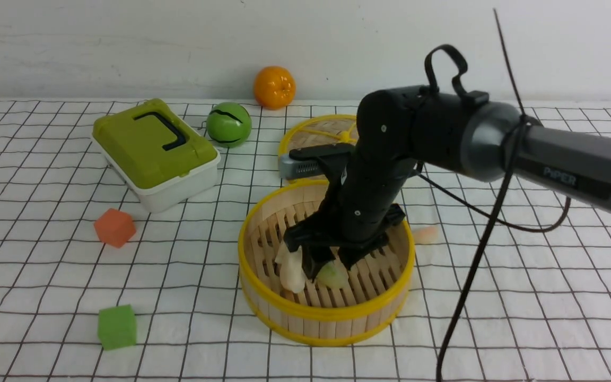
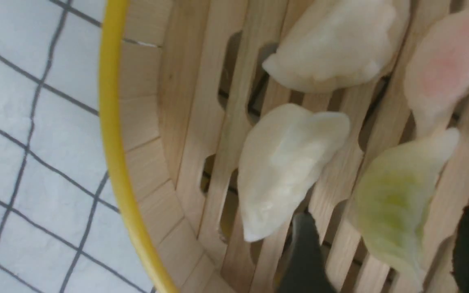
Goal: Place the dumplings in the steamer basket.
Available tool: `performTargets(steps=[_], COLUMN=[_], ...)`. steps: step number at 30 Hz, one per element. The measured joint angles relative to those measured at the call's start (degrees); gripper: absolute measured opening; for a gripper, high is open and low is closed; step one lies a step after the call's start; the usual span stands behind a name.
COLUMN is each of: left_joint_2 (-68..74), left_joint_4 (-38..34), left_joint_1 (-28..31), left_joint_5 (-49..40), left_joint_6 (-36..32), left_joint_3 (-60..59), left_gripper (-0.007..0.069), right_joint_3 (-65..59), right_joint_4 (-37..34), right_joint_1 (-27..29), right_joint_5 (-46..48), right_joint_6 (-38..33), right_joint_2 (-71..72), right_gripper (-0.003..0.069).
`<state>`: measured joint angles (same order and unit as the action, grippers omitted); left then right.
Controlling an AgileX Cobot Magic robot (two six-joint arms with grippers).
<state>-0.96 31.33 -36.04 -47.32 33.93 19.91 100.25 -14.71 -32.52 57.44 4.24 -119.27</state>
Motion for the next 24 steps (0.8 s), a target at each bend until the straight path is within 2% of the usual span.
performTargets(steps=[4, 8, 10, 12, 14, 20, 24], left_joint_2=[0.0, 0.0, 0.0, 0.0, 0.0, 0.0, 0.0], left_joint_4=[0.0, 0.0, 0.0, 0.0, 0.0, 0.0, 0.0], left_joint_1=[0.0, 0.0, 0.0, 0.0, 0.0, 0.0, 0.0], left_joint_5=[0.0, 0.0, 0.0, -0.05, -0.05, -0.05, -0.05], left_joint_6=[0.0, 0.0, 0.0, 0.0, 0.0, 0.0, 0.0], left_joint_3=[0.0, 0.0, 0.0, 0.0, 0.0, 0.0, 0.0], left_gripper=[0.0031, 0.0038, 0.0038, 0.0039, 0.0039, 0.0043, 0.0048], right_joint_3=[0.0, 0.0, 0.0, 0.06, 0.06, 0.0, 0.0], right_joint_4=[3.77, 13.59, 17.89, 18.99, 16.22, -0.48, -5.14], right_joint_1=[-0.02, 0.94, 2.94, 5.75, 9.81, 18.38, 20.74], right_joint_5=[1.15, 1.87, 2.0, 2.67, 4.23, 8.41, 6.21], right_joint_6=[-0.86, -3.0, -4.71, -7.74, -13.78, -33.63, -36.83], right_joint_2=[5.31, 11.32, 13.38, 13.9, 12.93, 4.1, 0.26], right_gripper=[0.0536, 0.0542, 0.0542, 0.0542, 0.0542, 0.0542, 0.0536])
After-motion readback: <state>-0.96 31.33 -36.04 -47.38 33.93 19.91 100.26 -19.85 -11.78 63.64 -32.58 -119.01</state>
